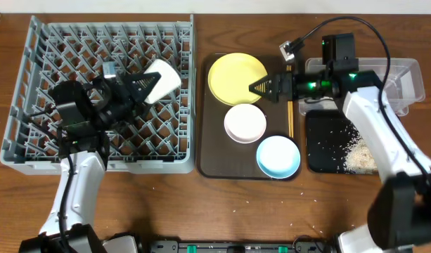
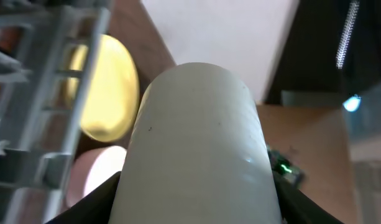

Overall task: Sort waste into correct bins and load items into the dishwasher
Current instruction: 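Carry the white cup with the left gripper over the dish rack, then lower the white cup into the dish rack and release it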

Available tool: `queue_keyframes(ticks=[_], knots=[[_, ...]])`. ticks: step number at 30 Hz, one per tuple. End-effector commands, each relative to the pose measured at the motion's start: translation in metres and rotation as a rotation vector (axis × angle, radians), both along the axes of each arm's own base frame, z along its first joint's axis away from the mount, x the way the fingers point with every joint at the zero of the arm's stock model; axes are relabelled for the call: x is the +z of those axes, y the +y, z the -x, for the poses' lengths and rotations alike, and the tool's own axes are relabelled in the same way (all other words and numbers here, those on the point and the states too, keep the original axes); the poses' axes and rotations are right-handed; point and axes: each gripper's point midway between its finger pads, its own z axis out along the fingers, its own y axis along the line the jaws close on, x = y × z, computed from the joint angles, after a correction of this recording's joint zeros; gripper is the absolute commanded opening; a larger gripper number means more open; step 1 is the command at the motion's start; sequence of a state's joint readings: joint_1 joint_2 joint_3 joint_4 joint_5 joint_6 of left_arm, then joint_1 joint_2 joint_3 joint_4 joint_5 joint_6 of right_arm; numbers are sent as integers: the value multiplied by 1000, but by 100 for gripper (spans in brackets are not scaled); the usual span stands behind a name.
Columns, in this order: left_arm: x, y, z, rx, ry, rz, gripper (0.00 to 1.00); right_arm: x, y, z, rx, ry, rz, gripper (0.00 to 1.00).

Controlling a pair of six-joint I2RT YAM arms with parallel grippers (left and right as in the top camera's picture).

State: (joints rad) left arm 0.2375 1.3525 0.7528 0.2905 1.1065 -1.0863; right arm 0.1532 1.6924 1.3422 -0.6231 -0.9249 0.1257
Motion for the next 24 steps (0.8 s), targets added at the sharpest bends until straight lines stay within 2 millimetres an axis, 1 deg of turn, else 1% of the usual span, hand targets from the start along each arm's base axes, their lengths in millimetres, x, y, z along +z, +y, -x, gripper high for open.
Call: queue_keyframes(ticks=[1, 4, 6, 10, 12, 14, 16, 17, 21, 24], knots=[[22, 12, -15, 41, -126, -165, 32, 23, -21, -8, -99, -179, 258, 99], [22, 19, -12, 60, -70, -272, 32, 31, -31, -3, -145, -202, 351, 99], [20, 26, -6, 89, -10, -398, 32, 35, -33, -1, -159, -215, 378, 99], [26, 38, 15, 136, 106, -669, 32, 38, -35, 1, -166, -221, 388, 99], [31, 39, 28, 141, 153, -777, 32, 37, -36, 1, -168, -218, 394, 99], [30, 39, 42, 140, 213, -862, 32, 35, -38, 0, -176, -218, 408, 99], [23, 38, 56, 121, 272, -928, 32, 35, -39, 0, -179, -218, 411, 99], [15, 36, 64, 99, 309, -958, 32, 35, -39, 0, -179, -218, 411, 99], [-11, 23, 91, -23, 447, -1004, 32, 35, -39, 0, -179, -218, 410, 99], [-26, 16, 103, -98, 526, -1022, 32, 35, -39, 0, -179, -217, 410, 99]])
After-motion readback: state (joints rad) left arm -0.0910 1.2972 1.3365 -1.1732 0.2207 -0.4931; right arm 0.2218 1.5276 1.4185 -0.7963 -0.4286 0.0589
